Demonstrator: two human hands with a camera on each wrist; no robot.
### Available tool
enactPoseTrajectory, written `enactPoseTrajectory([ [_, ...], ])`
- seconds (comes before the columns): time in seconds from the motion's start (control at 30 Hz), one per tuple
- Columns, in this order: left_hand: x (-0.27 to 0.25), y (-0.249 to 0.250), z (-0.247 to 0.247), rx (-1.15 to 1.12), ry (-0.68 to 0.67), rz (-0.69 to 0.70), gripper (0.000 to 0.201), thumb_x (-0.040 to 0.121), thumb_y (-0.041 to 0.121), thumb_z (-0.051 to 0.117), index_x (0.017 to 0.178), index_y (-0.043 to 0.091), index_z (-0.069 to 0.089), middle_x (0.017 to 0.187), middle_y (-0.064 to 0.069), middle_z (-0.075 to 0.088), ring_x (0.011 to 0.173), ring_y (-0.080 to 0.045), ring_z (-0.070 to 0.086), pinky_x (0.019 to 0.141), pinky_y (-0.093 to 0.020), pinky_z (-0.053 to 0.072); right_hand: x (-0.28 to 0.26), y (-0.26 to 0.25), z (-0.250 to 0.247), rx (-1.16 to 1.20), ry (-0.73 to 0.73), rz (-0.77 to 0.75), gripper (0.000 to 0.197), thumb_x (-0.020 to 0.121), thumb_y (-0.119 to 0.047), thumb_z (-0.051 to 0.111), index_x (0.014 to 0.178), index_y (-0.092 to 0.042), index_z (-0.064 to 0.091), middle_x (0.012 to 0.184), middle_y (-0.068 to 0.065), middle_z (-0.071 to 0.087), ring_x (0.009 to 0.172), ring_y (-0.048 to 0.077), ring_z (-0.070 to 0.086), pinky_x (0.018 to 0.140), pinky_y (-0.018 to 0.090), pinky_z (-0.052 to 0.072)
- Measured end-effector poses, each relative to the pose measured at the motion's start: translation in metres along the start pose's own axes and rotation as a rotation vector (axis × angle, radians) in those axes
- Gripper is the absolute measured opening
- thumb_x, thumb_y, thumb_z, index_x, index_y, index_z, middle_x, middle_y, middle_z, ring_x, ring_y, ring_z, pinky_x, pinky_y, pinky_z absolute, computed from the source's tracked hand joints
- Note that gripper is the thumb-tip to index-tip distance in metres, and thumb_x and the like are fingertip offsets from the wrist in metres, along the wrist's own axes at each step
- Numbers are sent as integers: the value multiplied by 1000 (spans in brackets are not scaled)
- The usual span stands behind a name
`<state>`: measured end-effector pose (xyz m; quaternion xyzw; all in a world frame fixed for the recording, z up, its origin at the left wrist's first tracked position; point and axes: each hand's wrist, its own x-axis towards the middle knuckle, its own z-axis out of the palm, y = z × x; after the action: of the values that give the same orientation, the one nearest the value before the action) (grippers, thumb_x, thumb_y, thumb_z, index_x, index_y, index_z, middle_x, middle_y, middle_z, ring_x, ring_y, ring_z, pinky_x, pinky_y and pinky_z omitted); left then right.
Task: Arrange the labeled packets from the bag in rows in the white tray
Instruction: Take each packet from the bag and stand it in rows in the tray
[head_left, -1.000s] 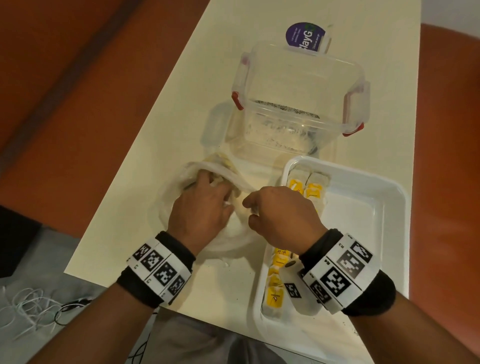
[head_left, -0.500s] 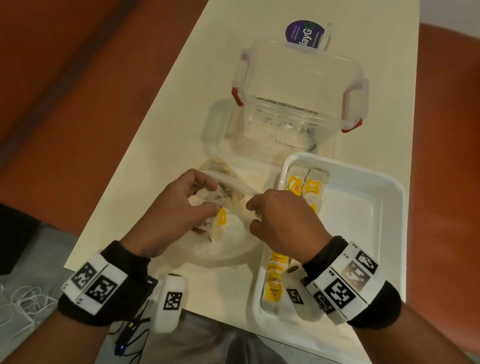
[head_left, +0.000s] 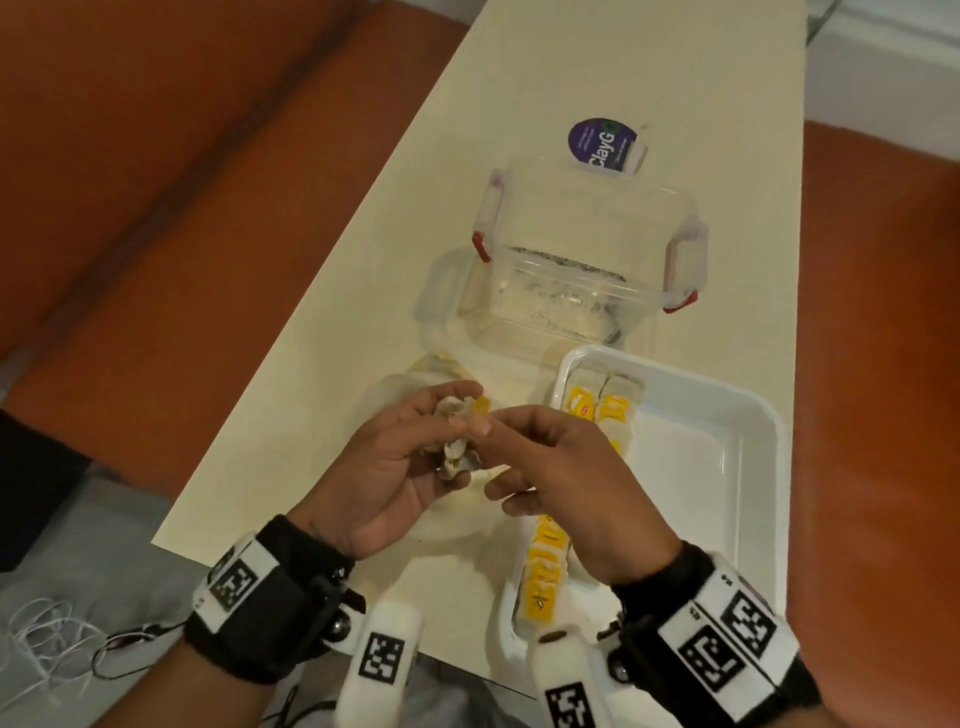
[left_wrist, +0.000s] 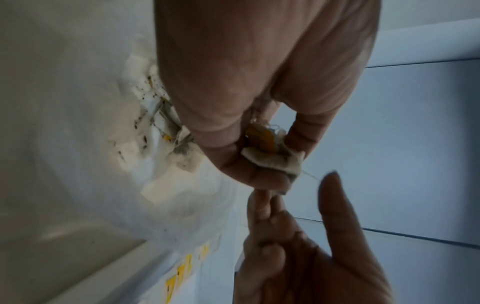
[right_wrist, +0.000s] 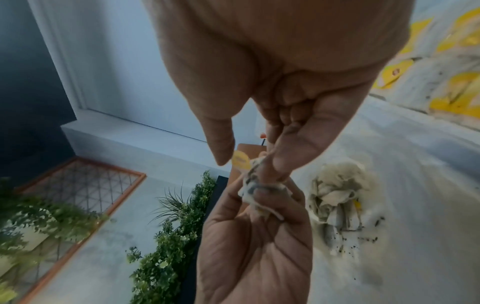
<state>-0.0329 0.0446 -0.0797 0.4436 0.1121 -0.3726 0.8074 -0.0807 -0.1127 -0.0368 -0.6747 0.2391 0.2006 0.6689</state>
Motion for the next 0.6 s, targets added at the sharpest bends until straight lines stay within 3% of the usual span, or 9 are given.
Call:
enactPoseTrajectory([
  [0.17,-11,-4,21,19,57,73,22,74,9,63,92,19,55,77,-5,67,63,-16,60,58,-26,51,-12,-5,-9,54,87,-45,13,91,-14,69,103,-10,71,88,8,73,62,11,66,53,21,50],
  [0.37,-21,-10,46,-7,77,100,24,77,16,69,72,19,46,73,-7,53,62,-17,53,58,-25,50,-38,-11,-22,90,112,-118,11,89,-13,71,100,-12,70,77,-2,72,66,10,67,55,20,51],
  [0.5,-32,-13,64,-117,60,54,20,77,16,67,77,20,48,68,-5,53,53,-15,61,53,-24,50,-56,-12,-36,168,93,-140,11,91,-6,66,98,-14,71,77,-3,71,65,9,67,56,18,52],
  [0.6,-42,-18,78,-184,81,11,15,89,7,59,91,21,59,66,-3,61,51,-14,60,46,-22,50,-67,-7,-48,207,72,-152,13,92,-8,65,102,-14,71,79,-3,71,66,10,66,59,20,52],
])
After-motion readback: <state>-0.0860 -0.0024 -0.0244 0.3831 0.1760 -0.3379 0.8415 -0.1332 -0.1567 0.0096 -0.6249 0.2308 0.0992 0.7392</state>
